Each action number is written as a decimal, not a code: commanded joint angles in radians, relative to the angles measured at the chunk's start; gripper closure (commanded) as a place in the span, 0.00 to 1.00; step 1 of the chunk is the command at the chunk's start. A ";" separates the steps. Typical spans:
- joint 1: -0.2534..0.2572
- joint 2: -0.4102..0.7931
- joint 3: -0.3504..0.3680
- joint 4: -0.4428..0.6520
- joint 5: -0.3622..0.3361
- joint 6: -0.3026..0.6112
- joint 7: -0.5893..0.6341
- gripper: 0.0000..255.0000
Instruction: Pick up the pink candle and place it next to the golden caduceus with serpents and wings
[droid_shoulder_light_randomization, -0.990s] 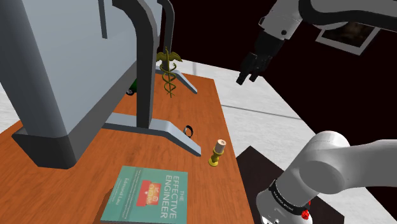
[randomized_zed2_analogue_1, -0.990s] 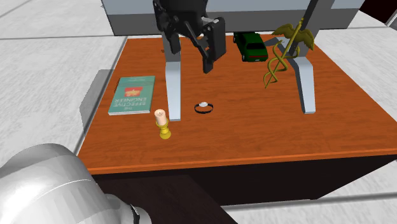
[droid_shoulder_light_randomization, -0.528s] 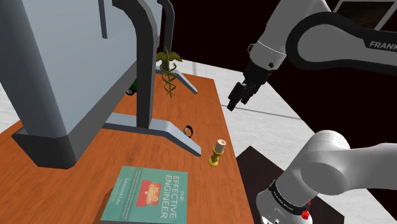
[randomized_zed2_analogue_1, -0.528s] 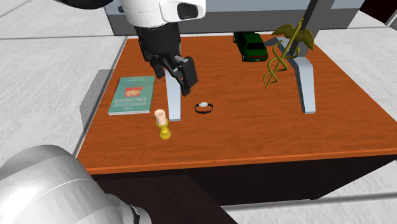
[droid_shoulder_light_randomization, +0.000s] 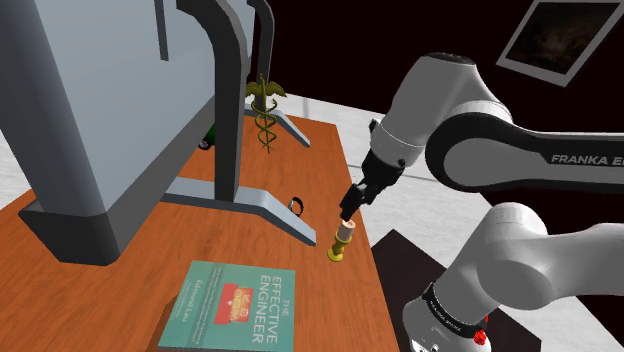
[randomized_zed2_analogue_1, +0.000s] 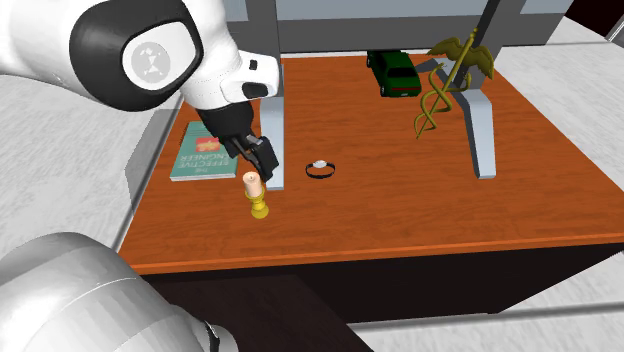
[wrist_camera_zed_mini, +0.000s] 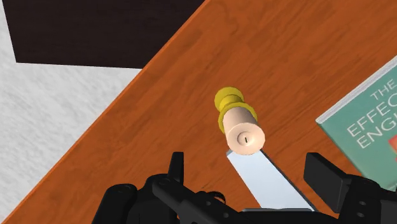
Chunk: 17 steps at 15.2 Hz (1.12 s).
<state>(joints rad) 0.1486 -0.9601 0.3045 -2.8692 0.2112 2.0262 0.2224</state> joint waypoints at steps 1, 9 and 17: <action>0.026 0.006 0.039 -0.043 0.026 0.047 0.028 0.00; 0.029 0.084 0.067 -0.111 0.050 0.191 0.027 0.00; 0.029 0.084 0.067 -0.111 0.050 0.191 0.027 1.00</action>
<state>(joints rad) 0.1778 -0.8762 0.3718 -2.9803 0.2615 2.2174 0.2495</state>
